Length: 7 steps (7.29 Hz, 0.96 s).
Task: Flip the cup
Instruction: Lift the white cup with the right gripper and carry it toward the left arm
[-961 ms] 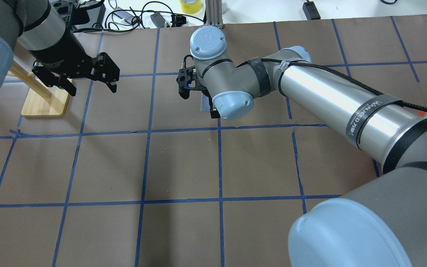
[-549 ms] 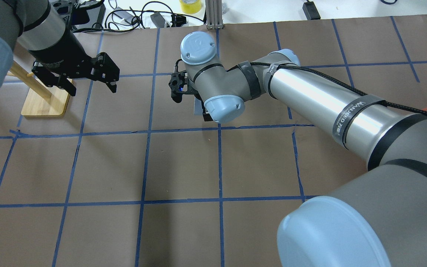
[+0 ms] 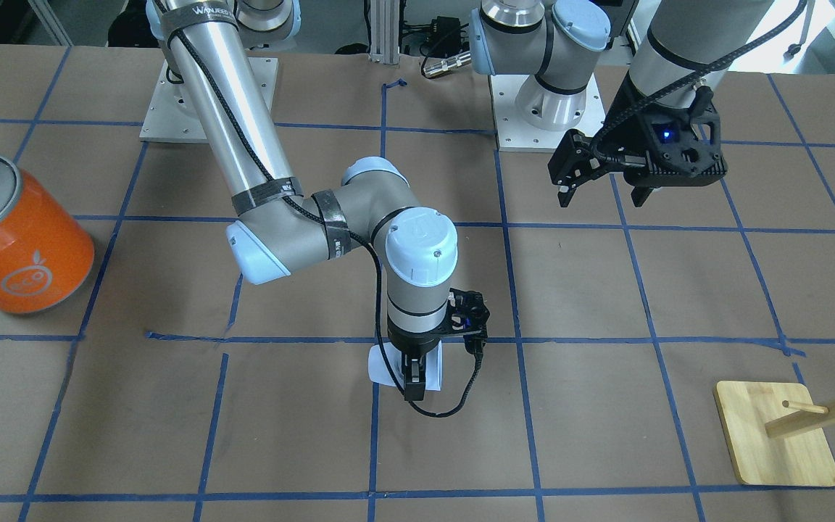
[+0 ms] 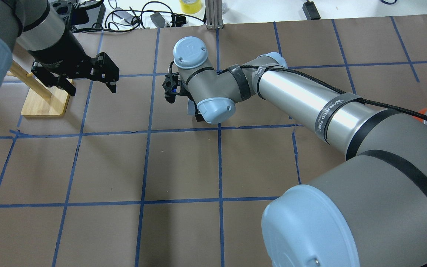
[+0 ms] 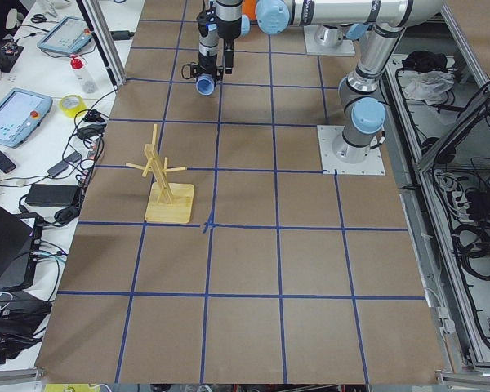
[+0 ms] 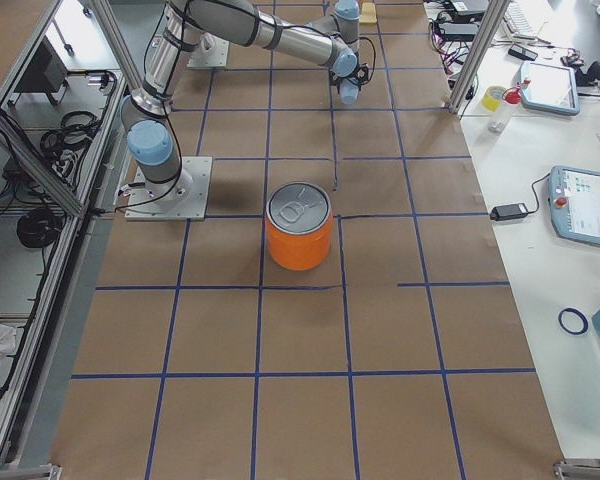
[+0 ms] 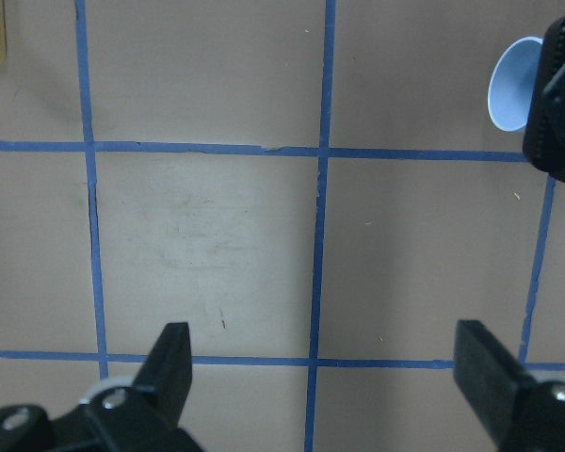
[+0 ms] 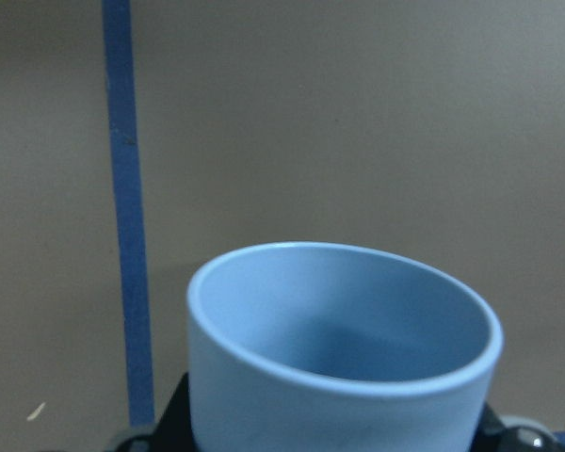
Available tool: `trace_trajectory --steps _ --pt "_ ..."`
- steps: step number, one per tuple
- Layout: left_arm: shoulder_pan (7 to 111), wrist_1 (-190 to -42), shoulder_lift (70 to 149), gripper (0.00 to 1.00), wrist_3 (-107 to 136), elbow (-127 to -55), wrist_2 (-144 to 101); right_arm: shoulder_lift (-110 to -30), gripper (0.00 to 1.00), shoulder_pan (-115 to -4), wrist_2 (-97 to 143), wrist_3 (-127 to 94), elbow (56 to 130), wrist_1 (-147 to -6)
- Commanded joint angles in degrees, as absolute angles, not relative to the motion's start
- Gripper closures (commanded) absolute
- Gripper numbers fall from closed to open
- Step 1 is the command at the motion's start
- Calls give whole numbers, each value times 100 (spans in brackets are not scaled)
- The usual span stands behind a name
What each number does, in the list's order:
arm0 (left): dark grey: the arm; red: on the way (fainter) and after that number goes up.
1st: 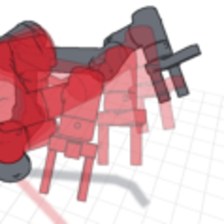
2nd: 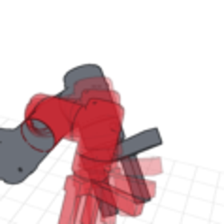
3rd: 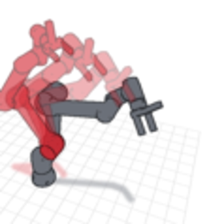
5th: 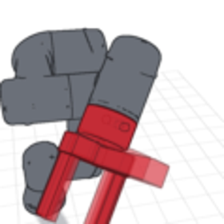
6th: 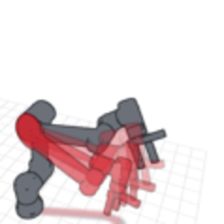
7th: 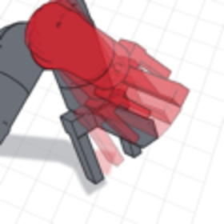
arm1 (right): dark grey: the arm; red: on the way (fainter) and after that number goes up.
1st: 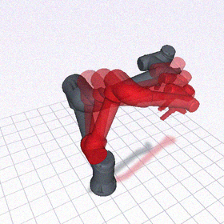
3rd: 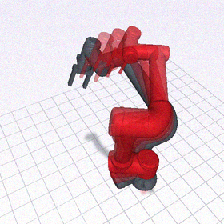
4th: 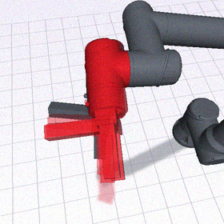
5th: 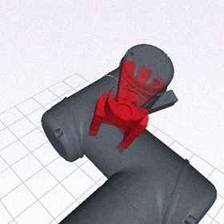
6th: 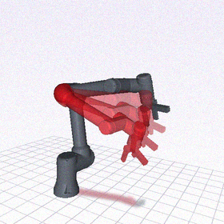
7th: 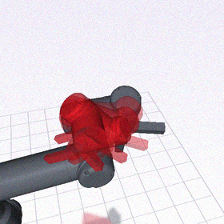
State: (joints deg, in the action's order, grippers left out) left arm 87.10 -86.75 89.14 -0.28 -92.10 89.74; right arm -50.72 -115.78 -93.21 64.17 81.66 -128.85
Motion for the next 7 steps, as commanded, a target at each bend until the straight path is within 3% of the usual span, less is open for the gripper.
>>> trace_trajectory --steps 1,3,4,5,7 --pt "8710 -8675 8912 0 -35 -9211 8974 -5001 97 -11628 -9325 6354 8165 -12894" --pt "8710 -8675 8921 0 -26 -9211 8974 -4992 81 -11628 -9290 6337 8235 -12876" --pt "8710 -8675 8912 0 -26 -9202 8974 -4992 48 -11628 -9212 6328 8253 -12850" --pt "8710 -8675 8912 0 -26 -9202 8974 -4992 30 -11628 -8933 6328 8253 -12867" --pt "8710 -8675 8912 0 -26 -9202 8974 -4992 25 -11619 -8938 6398 8262 -12806"
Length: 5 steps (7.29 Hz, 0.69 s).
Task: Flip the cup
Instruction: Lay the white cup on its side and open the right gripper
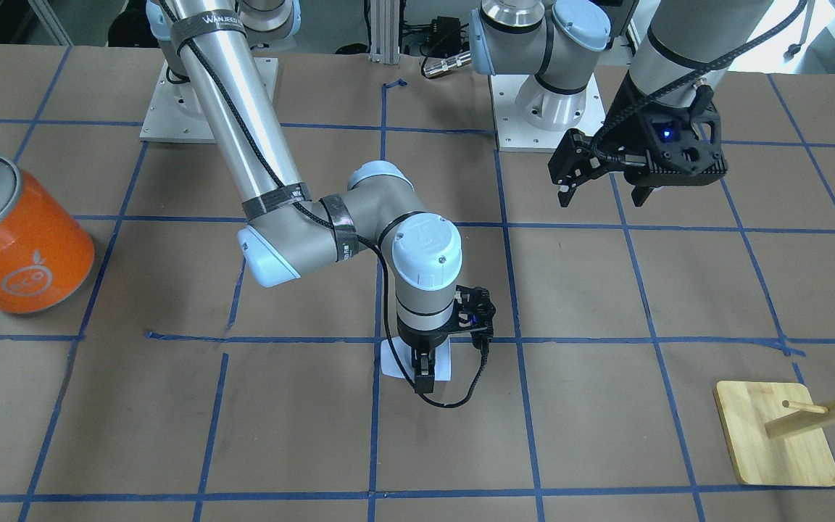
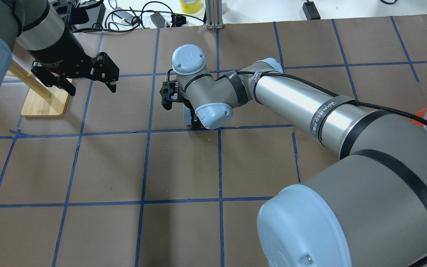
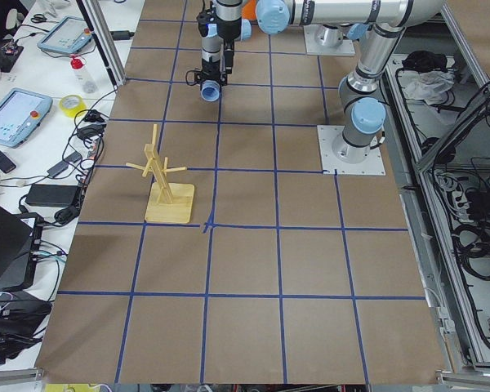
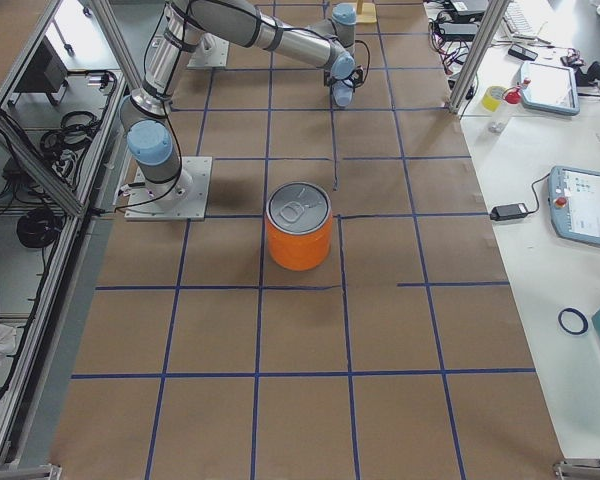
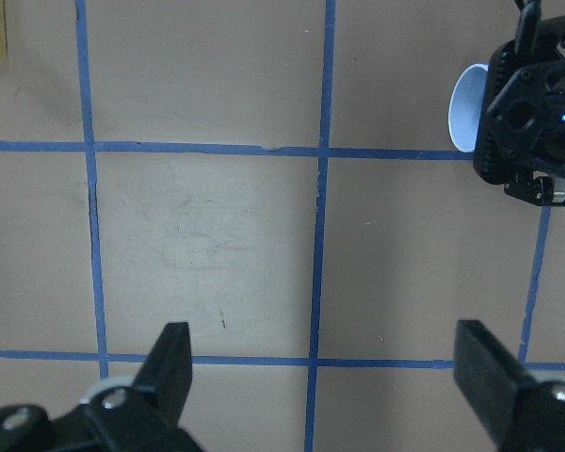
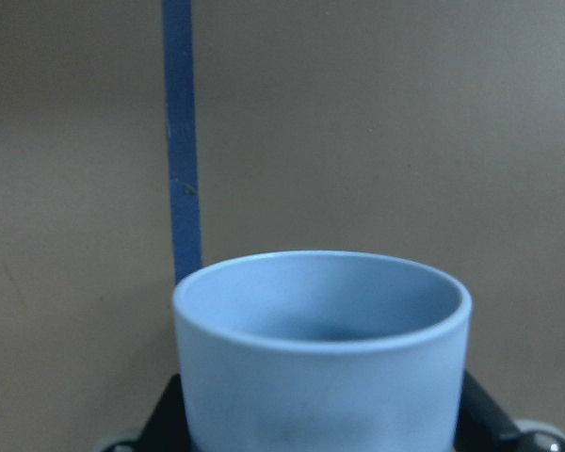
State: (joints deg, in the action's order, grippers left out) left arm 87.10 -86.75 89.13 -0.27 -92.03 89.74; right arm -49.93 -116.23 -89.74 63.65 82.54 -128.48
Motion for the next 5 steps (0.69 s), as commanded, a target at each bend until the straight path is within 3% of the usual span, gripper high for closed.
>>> trace_trajectory --steps 1,5 --pt "8710 -8675 8912 0 -26 -9202 8974 -5010 25 -11602 -8938 6390 8244 -12814" --pt "8710 -8666 8921 0 -35 -9167 8974 -5798 25 -11435 -9009 6215 8147 -12736"
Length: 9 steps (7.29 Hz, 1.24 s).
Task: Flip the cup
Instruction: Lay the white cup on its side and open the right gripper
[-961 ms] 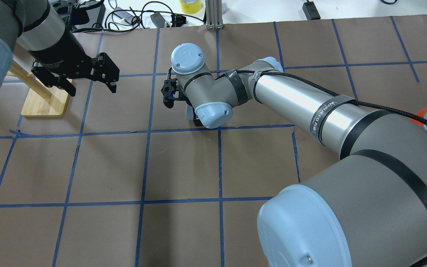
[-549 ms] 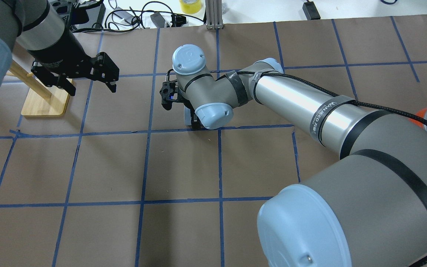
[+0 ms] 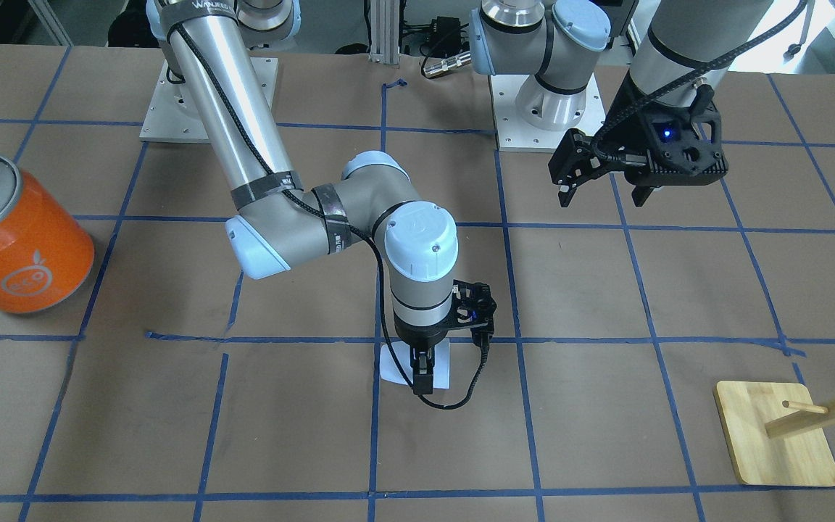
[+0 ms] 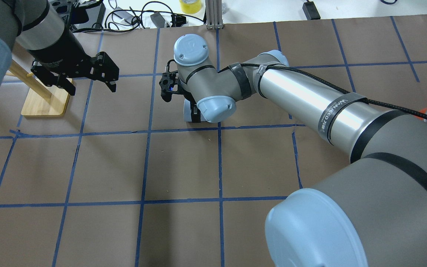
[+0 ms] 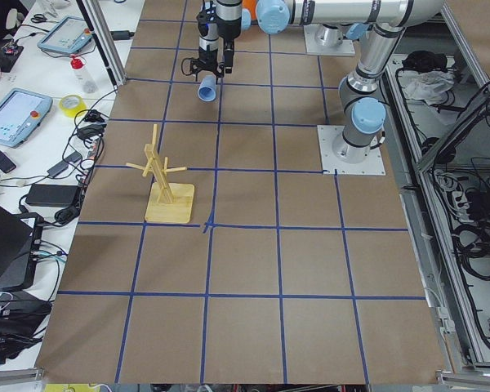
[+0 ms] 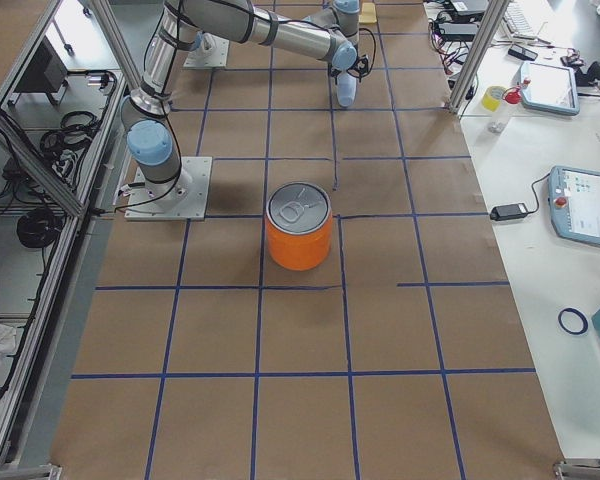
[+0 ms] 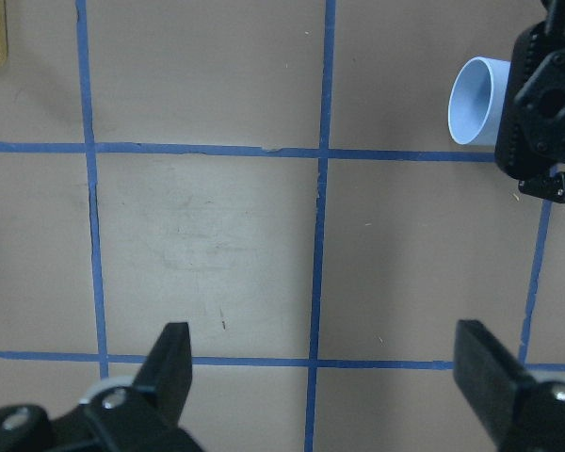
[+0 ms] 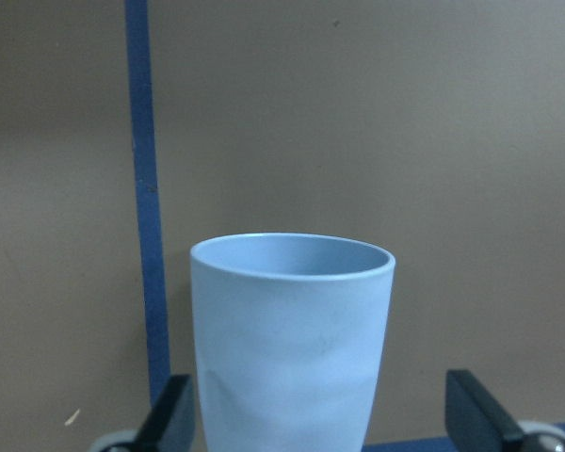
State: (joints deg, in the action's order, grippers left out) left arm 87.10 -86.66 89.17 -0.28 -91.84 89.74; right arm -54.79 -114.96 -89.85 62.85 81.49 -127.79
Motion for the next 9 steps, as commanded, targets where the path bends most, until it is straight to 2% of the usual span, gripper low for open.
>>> trace_trajectory --steps 1,3,5,7,9 --pt "8701 -8666 8921 0 -35 -9158 8974 -6079 26 -11287 -8948 5587 8147 -12614" --pt "8701 -8666 8921 0 -35 -9158 8974 -6746 24 -10944 -8816 5204 8147 -12194" --pt "8710 -8675 8903 0 -35 -9176 8974 -7529 4 -10286 -8519 5107 8156 -11501" --pt "8710 -8675 8912 0 -26 -9184 8974 -8110 0 -9959 -8472 3360 8182 -10954" --pt "8701 -8675 8912 0 -18 -9184 8974 -8261 0 -9809 -8534 2141 8183 -10137"
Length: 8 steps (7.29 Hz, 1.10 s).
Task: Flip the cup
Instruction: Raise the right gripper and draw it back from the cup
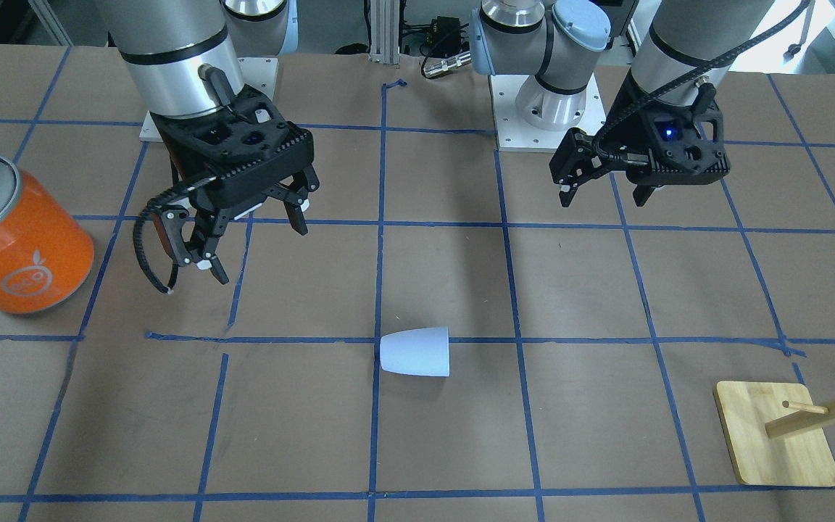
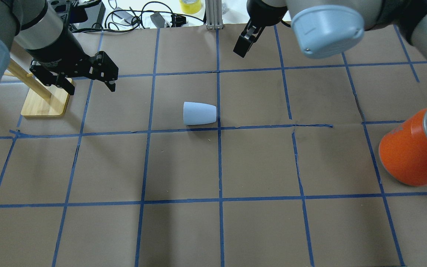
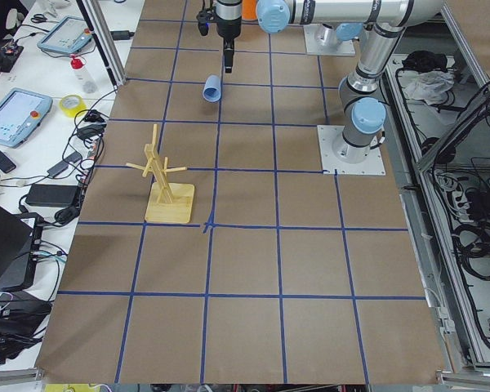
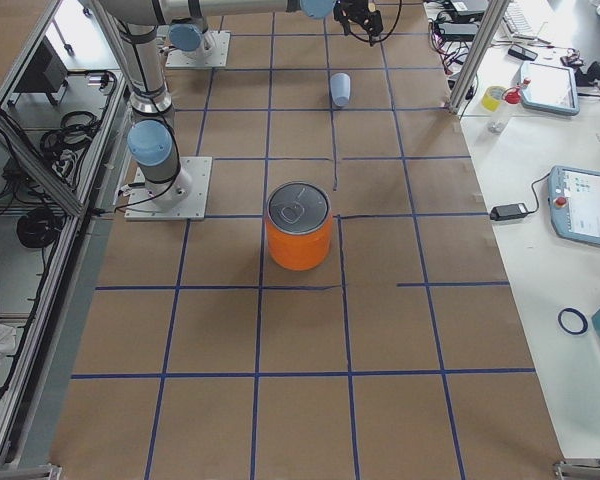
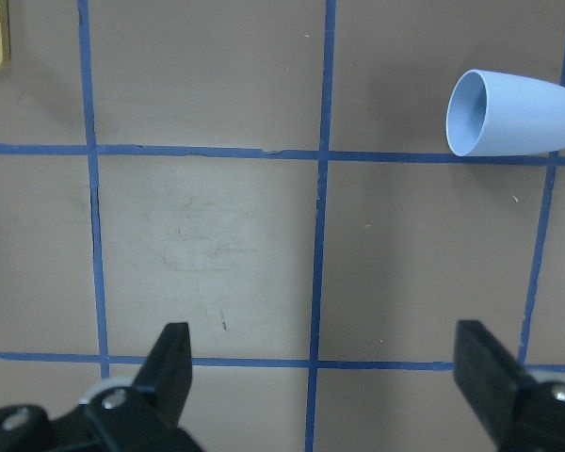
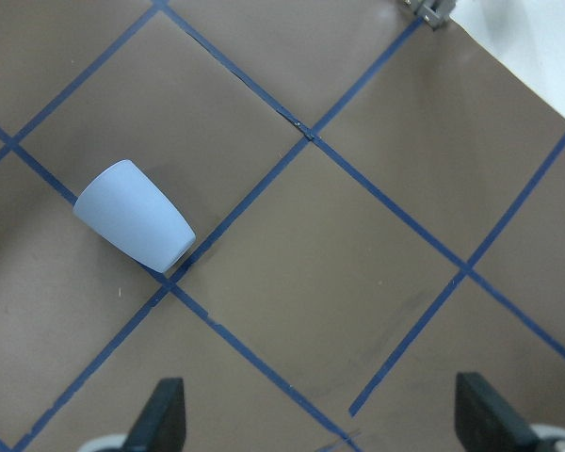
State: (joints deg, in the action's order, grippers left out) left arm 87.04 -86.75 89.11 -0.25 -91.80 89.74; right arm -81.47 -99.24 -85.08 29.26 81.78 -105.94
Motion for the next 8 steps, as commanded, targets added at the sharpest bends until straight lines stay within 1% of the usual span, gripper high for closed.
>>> trace_trajectory --steps 1,2,3,5,8 --pt "8701 -8675 8903 0 -26 -9193 8974 -8270 0 -9626 -8917 1614 8183 -10003" --pt "8710 -8675 8895 0 -18 -9185 8974 -8279 0 -9476 -9008 999 8183 -9854" --pt "8710 -8684 8886 0 -26 -9193 8982 -8314 0 -9422 -9009 854 8183 -9565" --pt "8710 -8684 8894 0 -26 -9211 8982 -8314 0 -9361 -9035 826 8200 -9196" --pt "8710 -8684 8912 0 -26 -9220 8974 -8323 0 -9360 -9035 932 8182 -9167"
